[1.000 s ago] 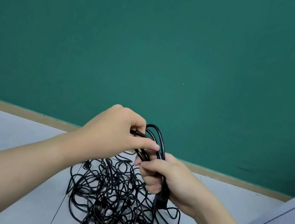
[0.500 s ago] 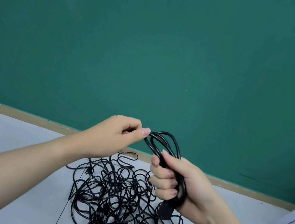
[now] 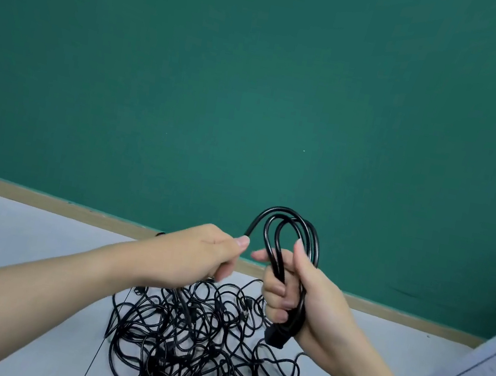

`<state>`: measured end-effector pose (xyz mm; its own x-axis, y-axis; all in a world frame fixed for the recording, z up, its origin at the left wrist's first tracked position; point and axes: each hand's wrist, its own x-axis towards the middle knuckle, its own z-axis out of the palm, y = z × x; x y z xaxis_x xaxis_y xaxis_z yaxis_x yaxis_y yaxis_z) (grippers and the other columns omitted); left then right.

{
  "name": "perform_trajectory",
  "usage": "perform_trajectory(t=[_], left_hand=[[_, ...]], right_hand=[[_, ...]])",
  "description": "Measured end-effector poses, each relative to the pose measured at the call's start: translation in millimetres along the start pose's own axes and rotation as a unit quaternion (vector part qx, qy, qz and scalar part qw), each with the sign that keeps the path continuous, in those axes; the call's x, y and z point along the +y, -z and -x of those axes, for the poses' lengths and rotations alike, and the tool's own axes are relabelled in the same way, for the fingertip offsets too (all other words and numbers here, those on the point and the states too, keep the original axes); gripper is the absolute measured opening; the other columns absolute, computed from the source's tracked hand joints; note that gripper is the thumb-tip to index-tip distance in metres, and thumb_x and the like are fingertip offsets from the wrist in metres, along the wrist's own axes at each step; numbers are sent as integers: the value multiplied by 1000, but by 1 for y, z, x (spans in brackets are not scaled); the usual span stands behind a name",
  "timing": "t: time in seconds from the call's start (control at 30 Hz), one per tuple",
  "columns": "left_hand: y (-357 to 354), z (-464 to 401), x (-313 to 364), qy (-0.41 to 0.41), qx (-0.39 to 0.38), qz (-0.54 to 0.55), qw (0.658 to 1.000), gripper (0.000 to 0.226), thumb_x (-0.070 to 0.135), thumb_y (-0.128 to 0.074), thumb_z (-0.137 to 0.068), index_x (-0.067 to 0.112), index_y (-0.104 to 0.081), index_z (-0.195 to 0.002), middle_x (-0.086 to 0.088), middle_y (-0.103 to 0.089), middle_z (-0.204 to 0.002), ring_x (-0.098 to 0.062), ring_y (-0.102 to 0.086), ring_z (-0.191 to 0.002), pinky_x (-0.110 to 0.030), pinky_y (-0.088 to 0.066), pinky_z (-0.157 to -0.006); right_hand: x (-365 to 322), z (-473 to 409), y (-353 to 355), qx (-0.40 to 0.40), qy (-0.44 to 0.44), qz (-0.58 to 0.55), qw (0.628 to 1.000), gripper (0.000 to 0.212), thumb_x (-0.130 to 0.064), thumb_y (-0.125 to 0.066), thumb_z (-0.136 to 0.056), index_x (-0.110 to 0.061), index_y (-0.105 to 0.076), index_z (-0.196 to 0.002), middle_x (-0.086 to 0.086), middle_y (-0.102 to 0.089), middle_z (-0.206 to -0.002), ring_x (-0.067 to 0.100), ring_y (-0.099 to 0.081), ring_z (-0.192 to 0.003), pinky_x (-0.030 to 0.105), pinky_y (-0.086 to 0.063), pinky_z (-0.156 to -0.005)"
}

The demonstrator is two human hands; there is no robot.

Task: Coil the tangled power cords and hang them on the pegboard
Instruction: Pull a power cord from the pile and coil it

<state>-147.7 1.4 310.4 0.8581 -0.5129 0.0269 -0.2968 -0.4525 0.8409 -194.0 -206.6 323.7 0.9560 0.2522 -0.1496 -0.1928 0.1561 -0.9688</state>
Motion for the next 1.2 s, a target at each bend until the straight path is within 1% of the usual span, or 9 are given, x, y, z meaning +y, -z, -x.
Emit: perform_trajectory(t=[0.13,0.23,0.43,0.63,0.73,0.83,1.0,1.13,1.2], left_hand=[[-12,-1,16,-6,-28,46,999,62,50,-32,-109,17,-51,-61,6,-34,-48,-12,-27,-44,-28,-24,-48],[-12,-1,20,5,-41,55,998,63,53,-31,-109,16,-49,-60,3,-32,-48,-13,-26,-45,-26,-25,-48],[-15,0,26,13,-60,79,995,65,55,-30,-108,17,-46,-58,4,-26,-49,-14,-22,-47,-27,-23,-49],[-19,2,28,-17,-123,110,986,51,50,-34,-109,17,-60,-79,6,-34,-66,-18,-31,-64,-29,-34,-59],[-18,2,22,-17,-119,64,991,49,48,-36,-106,10,-63,-92,6,-41,-69,-18,-43,-71,-29,-47,-72],[-14,1,12,12,-113,-3,993,49,47,-32,-110,13,-64,-94,5,-46,-70,-12,-53,-67,-31,-45,-76],[-8,-2,8,41,-116,-23,992,48,45,-29,-111,19,-60,-85,-2,-40,-68,-11,-68,-69,-37,-47,-83],[-8,-5,11,51,-96,-31,994,49,46,-32,-111,17,-61,-84,0,-41,-60,-15,-63,-65,-17,-38,-50],[-8,-5,13,53,-101,-25,993,50,47,-34,-110,16,-61,-81,3,-41,-55,-17,-59,-59,-18,-39,-49]], right_hand=[[6,-1,-8,21,50,51,997,37,-43,-49,-102,-23,-77,-87,-2,-29,-69,10,-22,-57,21,-28,-50],[7,1,-10,19,82,88,993,33,-41,-58,-97,-24,-52,-69,2,-20,-71,13,-19,-58,23,-24,-52],[8,-1,-14,30,84,24,996,20,-33,-63,-92,-17,-75,-91,-2,-17,-67,11,-17,-56,22,-21,-50],[3,-2,-15,26,85,-67,994,20,-25,-66,-91,-8,-63,-79,-5,-26,-51,6,-35,-40,18,-25,-43],[1,-6,-10,47,96,-95,990,17,-24,-64,-92,-9,-62,-84,-4,-23,-60,7,-28,-46,18,-30,-44],[2,-10,1,80,96,-68,990,17,-26,-62,-96,-12,-63,-85,-2,-36,-68,7,-32,-51,19,-29,-48],[0,-14,9,136,115,-4,984,22,-28,-56,-101,-14,-61,-84,2,-61,-82,15,-64,-74,29,-47,-69],[-5,-12,3,84,85,-142,983,23,-24,-52,-103,-12,-56,-83,4,-59,-76,25,-70,-79,35,-58,-78],[-6,-12,-1,81,90,-160,980,26,-23,-49,-106,-12,-53,-83,3,-50,-68,22,-63,-66,37,-59,-79]])
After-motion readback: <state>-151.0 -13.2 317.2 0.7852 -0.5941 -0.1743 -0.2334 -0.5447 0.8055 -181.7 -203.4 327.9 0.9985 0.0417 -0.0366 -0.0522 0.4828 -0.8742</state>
